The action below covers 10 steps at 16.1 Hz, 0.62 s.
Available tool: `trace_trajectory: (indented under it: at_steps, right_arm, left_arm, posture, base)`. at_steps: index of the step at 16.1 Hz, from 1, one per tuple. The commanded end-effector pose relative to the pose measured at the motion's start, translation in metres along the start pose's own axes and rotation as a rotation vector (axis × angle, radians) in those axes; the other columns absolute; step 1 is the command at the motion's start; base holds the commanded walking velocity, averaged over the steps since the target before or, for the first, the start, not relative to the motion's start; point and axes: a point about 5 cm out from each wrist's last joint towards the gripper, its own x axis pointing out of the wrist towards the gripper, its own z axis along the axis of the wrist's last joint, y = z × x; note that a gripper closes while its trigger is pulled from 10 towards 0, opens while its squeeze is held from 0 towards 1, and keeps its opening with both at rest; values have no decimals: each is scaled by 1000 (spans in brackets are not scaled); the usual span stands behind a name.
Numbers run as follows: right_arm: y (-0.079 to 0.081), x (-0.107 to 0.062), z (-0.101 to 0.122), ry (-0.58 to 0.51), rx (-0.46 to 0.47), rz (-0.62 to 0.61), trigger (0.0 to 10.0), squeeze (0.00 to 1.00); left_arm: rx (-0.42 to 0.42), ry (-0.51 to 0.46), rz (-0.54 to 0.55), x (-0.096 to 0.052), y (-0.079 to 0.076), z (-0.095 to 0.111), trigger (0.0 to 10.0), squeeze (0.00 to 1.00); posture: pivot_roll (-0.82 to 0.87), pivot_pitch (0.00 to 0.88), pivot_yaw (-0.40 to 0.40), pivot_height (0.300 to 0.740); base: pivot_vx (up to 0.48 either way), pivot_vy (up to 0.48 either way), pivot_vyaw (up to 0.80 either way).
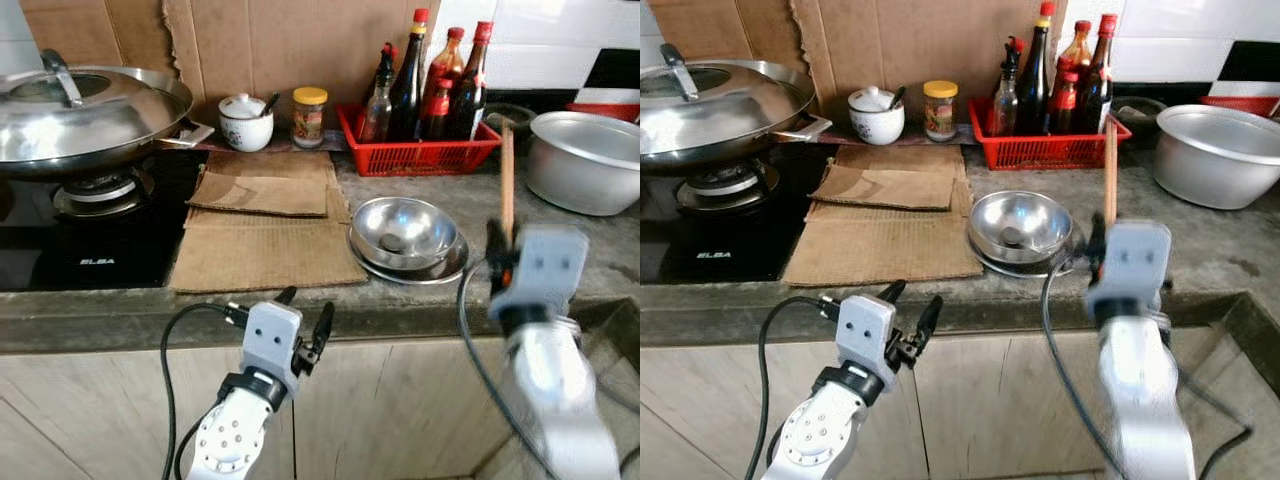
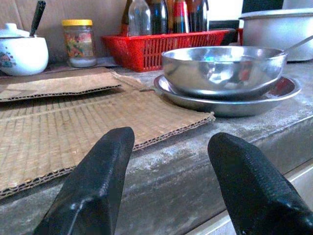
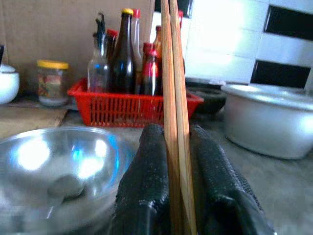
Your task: Kitchen organization
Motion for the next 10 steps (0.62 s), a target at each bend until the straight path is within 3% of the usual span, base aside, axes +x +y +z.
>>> trace_trajectory:
  at_steps: [1,3,10]
  right_arm:
    - [3,-2,11,-65,-3,2,10000,0]
    - [6,-14,2,-38,26,-7,10000,0]
    - [12,-20,-7,11,37,-18,10000,0]
  left_arm:
    - [7,-42,-4,0,0,8,10000,0]
    - [12,-67,-25,-1,-5,13,10000,0]
    - [1,-45,-44,-5,-11,8,10000,0]
  posture:
    - [72,0,-47,740]
    - [70,0,-44,740]
    - [68,0,-44,740]
  base:
    - [0,0,0]
    - [0,0,0]
    - [0,0,0]
